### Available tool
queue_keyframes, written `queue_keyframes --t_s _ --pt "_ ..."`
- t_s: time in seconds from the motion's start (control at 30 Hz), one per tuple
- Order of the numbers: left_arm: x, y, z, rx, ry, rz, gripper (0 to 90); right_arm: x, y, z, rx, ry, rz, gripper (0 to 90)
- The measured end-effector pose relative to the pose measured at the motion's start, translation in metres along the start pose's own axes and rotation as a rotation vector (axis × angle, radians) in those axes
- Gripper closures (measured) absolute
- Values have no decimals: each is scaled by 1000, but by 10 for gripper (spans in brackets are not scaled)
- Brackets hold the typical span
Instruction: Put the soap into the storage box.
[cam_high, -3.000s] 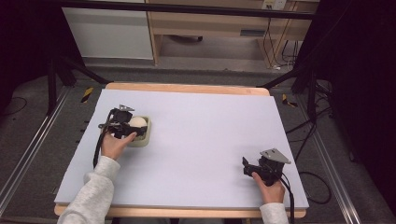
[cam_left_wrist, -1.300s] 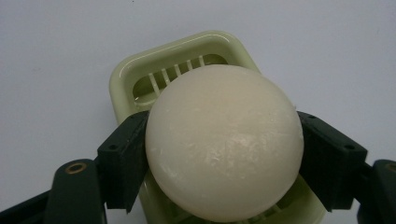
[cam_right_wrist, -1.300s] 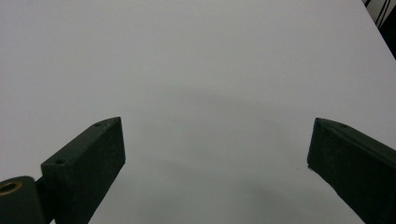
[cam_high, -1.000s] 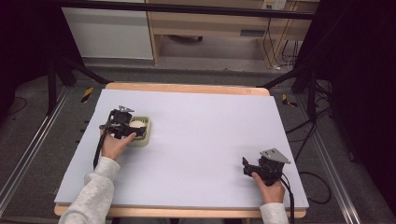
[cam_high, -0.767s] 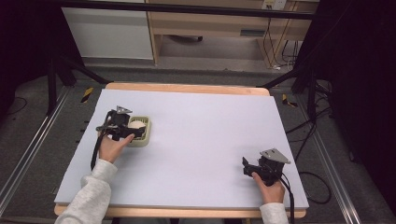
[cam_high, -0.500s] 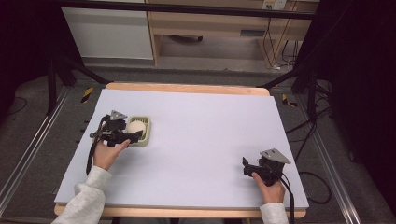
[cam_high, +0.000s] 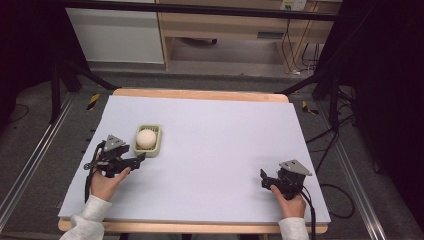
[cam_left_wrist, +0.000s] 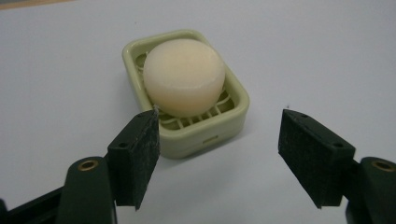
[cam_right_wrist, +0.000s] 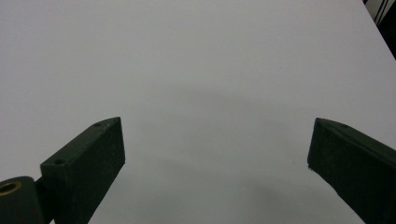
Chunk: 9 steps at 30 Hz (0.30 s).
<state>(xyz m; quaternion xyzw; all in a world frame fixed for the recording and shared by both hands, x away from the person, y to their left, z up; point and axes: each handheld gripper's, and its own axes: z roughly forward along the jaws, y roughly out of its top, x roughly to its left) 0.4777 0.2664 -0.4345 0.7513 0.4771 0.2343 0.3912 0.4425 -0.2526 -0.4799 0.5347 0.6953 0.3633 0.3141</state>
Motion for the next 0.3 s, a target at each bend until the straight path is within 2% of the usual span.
queue_keyframes --t_s 0.07,0.3 --pt "3 -5 -4 -1 -1 -13 287 0 0 0 1 0 2 44" --pt "10 -25 -13 16 38 -5 257 -2 -1 -1 0 2 5 44"
